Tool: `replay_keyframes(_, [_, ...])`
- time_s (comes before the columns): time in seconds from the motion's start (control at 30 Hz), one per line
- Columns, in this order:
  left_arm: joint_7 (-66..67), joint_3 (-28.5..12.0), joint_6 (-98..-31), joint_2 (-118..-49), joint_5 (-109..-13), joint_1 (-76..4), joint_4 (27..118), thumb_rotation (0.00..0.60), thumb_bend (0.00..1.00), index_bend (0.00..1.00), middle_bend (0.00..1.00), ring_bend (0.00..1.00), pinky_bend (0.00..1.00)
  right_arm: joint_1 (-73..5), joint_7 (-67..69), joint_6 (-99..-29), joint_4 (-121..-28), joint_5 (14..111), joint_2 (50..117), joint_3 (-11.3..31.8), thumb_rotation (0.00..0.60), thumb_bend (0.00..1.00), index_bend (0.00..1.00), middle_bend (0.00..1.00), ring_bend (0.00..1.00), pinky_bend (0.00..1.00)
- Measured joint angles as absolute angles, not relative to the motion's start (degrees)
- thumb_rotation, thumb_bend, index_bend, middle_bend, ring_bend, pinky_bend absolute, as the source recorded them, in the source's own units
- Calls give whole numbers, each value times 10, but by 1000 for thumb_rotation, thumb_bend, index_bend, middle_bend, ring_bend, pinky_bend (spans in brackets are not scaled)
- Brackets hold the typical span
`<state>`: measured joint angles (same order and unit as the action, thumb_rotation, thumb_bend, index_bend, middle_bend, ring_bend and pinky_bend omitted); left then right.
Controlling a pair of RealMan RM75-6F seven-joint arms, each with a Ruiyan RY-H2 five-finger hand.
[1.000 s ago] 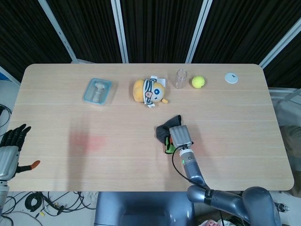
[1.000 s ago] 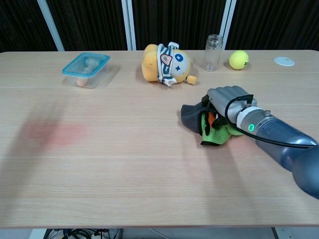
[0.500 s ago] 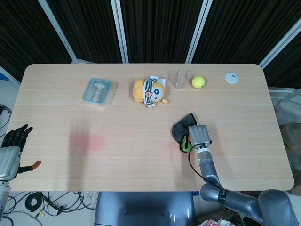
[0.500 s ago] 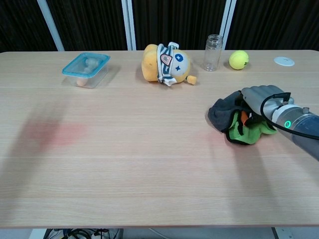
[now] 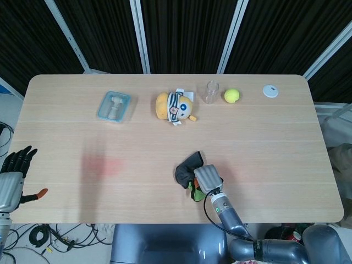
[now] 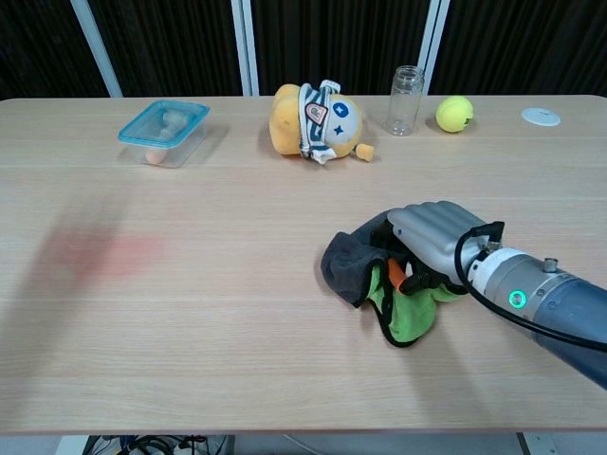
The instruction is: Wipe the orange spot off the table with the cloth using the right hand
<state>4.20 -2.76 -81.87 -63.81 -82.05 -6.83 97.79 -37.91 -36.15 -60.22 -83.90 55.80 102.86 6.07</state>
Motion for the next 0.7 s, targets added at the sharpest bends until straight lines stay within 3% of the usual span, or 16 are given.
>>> replay_keyframes(0.27, [47, -26, -823, -642, -826, -68, 976, 600, 18, 0, 0, 0, 0, -350, -368, -667, -938, 583, 912, 63, 600, 561, 640, 603, 670, 710])
replay_keyframes(0.53, [49, -27, -826, -645, -824, -66, 980, 600, 18, 0, 0, 0, 0, -312, -355, -700, -974, 569, 807, 70, 600, 469, 632, 528, 598, 525])
replay_keyframes(0.63, [50, -26, -830, -645, -826, -63, 982, 600, 18, 0, 0, 0, 0, -295, -347, -709, -975, 564, 783, 67, 600, 382, 446, 367, 413, 338])
replay_keyframes(0.7, [50, -25, -832, -645, -827, -61, 984, 600, 18, 0, 0, 0, 0, -286, -342, -713, -976, 561, 771, 63, 600, 271, 201, 162, 187, 227])
